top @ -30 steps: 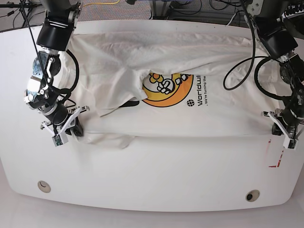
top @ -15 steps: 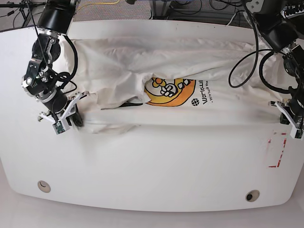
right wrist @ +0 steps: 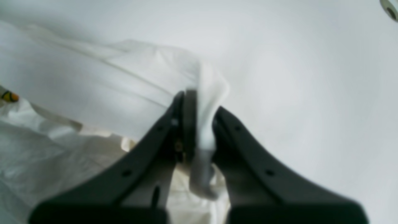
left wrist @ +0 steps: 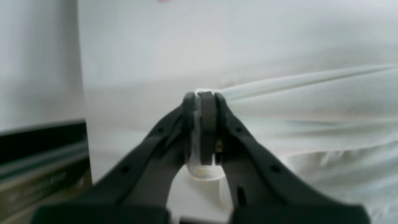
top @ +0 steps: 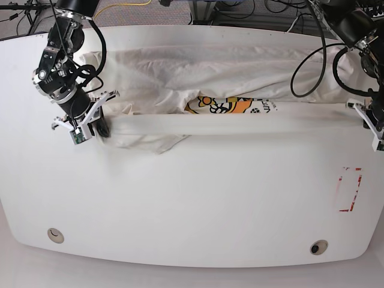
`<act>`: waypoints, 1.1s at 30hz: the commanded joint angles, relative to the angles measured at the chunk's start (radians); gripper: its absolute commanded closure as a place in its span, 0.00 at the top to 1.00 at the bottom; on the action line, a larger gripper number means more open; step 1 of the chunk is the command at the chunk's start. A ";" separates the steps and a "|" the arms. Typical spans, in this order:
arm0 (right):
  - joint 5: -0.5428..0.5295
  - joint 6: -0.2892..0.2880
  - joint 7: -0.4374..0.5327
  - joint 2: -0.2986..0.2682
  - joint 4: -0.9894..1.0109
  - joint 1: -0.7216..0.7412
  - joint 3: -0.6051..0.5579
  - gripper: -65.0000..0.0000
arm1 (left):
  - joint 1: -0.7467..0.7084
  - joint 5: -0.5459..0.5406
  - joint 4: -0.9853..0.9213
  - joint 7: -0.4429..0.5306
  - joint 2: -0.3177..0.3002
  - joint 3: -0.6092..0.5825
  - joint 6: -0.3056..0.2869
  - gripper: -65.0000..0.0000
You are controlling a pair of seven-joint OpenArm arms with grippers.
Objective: Fold the T-shirt properly
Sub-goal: 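Lift the shirt edge with both grippers and fold it over toward the robot base, then lay the folded edge down and regrasp the fabric with both grippers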
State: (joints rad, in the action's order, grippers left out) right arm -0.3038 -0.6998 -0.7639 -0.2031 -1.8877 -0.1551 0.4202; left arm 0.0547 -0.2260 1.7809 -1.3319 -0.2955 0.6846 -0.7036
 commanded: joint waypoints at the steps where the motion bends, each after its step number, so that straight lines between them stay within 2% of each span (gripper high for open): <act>1: 0.008 0.010 0.014 -0.011 -0.031 -0.024 0.015 0.00 | -0.023 0.027 0.024 -0.022 -0.024 0.008 0.005 0.00; 11: 0.008 0.010 0.014 -0.008 -0.036 -0.128 0.016 0.00 | -0.207 0.026 0.020 -0.027 -0.012 0.008 0.005 0.00; 17: 0.012 0.010 0.014 0.017 -0.036 -0.169 0.016 0.01 | -0.273 0.027 0.020 0.032 0.000 0.002 0.005 0.00; 20: 0.015 0.010 0.014 0.029 -0.036 -0.176 0.016 0.02 | -0.289 0.027 0.020 0.048 0.000 -0.001 0.005 0.09; 22: 0.015 0.010 0.014 0.031 -0.036 -0.188 0.016 0.11 | -0.289 0.029 0.020 0.050 0.000 -0.013 0.005 0.22; 24: 0.012 0.015 0.014 0.034 -0.039 -0.202 0.016 0.26 | -0.290 0.030 0.020 0.048 0.000 -0.027 0.005 0.38; 26: 0.008 0.018 0.014 0.037 -0.043 -0.211 0.016 0.46 | -0.290 0.030 0.023 0.048 -0.001 -0.036 0.005 0.59; 27: 0.008 0.018 0.014 0.043 -0.045 -0.212 0.016 0.53 | -0.290 0.030 0.024 0.048 -0.001 -0.038 0.005 0.65; 28: 0.008 0.018 0.016 0.060 -0.052 -0.214 0.016 0.66 | -0.290 0.030 0.026 0.048 -0.001 -0.038 0.005 0.75; 29: 0.015 0.018 0.016 0.070 -0.066 -0.214 0.018 0.75 | -0.290 0.029 0.027 0.048 -0.001 -0.039 0.005 0.81; 31: 0.016 0.018 0.016 0.086 -0.097 -0.214 0.022 0.85 | -0.284 0.026 0.035 0.048 -0.003 -0.041 0.005 0.80; 33: 0.008 0.012 0.016 0.096 -0.126 -0.214 0.035 0.90 | -0.267 0.026 0.063 0.048 -0.005 -0.042 0.005 0.78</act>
State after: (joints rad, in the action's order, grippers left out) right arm -0.2607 -0.6785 -0.7784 -0.1085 -1.9583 -0.3775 0.4419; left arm -0.2352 -0.2001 1.7966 -1.2911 -0.2771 0.6384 -0.6975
